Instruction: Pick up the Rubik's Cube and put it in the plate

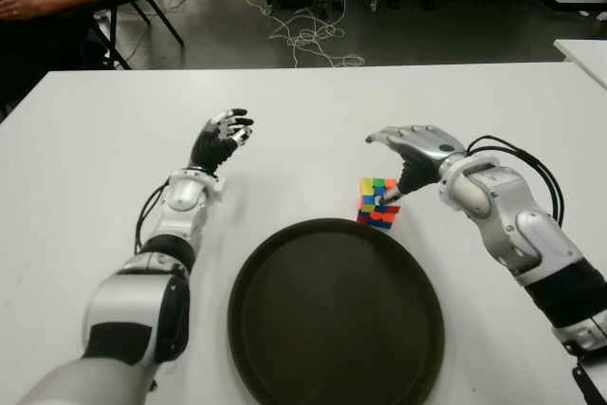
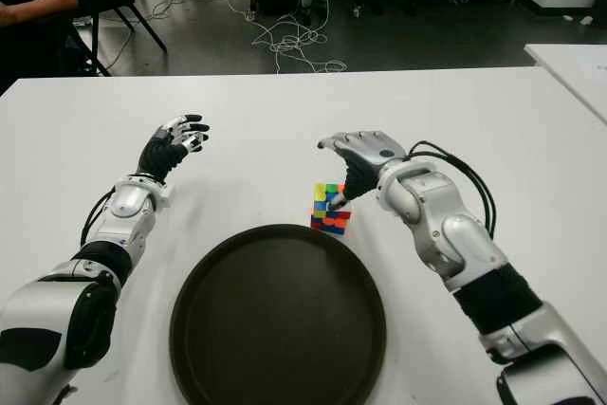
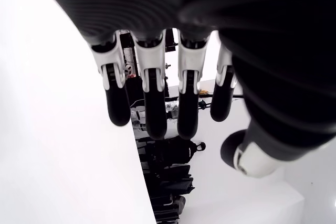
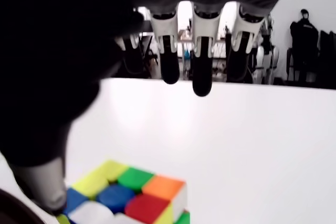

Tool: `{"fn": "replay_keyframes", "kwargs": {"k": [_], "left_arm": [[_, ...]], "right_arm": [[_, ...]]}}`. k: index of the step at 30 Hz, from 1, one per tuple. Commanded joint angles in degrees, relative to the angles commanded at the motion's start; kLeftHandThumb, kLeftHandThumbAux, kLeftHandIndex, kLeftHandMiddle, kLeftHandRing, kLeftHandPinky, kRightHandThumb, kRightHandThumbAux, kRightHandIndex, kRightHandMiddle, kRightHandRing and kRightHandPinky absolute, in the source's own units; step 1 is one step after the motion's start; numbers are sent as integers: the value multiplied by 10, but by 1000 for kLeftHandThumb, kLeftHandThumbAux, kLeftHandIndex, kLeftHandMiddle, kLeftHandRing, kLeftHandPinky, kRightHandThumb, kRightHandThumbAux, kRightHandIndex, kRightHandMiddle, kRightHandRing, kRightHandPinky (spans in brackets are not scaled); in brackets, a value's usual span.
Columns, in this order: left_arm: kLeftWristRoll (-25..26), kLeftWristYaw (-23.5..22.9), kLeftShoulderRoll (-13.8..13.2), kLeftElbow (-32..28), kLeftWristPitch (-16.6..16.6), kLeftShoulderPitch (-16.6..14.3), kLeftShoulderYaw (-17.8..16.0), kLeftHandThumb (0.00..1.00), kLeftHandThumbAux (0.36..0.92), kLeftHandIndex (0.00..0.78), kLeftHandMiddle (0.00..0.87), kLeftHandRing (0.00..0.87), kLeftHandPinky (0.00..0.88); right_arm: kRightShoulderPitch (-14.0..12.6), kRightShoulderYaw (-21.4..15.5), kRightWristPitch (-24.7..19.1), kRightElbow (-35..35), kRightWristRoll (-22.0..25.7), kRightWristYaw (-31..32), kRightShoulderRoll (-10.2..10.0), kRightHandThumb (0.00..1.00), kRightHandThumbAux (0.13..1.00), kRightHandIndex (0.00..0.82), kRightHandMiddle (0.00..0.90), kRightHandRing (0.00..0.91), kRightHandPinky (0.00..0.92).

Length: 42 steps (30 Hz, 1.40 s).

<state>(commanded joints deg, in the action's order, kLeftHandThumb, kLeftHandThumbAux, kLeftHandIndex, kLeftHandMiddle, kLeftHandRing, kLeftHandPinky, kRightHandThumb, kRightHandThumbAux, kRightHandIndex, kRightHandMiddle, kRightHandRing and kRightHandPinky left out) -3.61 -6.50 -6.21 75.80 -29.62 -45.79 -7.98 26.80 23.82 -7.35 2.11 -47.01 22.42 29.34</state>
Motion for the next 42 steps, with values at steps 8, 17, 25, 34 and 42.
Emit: {"fn": "replay_keyframes", "kwargs": {"k": [8,17,25,34,42], "left_arm": [[0,1,0,1,8,-1,0,66,669,241,298,255,245],[1,-3,0,1,5,-1,-2,38,655,240,289,251,235],[0,2,0,1,7,-1,-1,41,655,232,287,248,241],[-8,12,-1,1,8,-2,6,39,666,245,292,249,244],[-4,9,1,1,6,-1,4,44,656,233,285,250,233]], "right_arm": [[6,1,-1,10,-5,0,2,0,690,136,167,176,157],[10,1,-9,12,-9,10,2,0,700,121,147,159,151],[12,-2,-14,8,-6,20,2,0,699,115,140,150,138],[13,-1,-24,14,-5,19,-4,0,699,119,149,152,122],[11,6,-10,15,-4,20,0,0,712,130,155,153,120]]}}
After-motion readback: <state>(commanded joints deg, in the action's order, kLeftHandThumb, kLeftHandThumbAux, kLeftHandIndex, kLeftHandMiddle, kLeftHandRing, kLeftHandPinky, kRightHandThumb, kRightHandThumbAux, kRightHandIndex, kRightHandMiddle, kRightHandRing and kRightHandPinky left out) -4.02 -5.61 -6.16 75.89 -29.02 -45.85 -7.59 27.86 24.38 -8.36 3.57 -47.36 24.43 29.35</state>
